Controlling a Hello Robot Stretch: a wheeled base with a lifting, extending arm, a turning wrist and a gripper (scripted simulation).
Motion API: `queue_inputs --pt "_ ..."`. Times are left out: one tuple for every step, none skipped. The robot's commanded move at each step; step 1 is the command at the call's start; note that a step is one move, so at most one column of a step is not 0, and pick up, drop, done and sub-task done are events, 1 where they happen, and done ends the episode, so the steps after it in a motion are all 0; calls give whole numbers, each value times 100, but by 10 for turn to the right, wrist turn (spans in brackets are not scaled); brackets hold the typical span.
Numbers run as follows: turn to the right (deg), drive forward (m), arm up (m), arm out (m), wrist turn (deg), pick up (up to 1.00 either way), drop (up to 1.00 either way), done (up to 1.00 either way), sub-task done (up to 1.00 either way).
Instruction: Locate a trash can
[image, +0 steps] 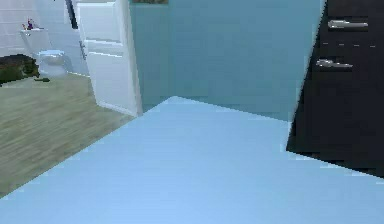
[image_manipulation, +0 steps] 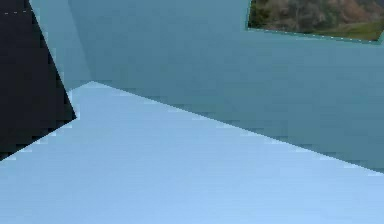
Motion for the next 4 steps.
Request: queue_inputs --pt "-120 0 0 0 0 0 0 0 0" --pt "-30 0 0 0 0 0 0 0 0" --pt "0 70 0 0 0 0 0 0 0" --pt "-360 0 0 0 0 0 0 0 0"
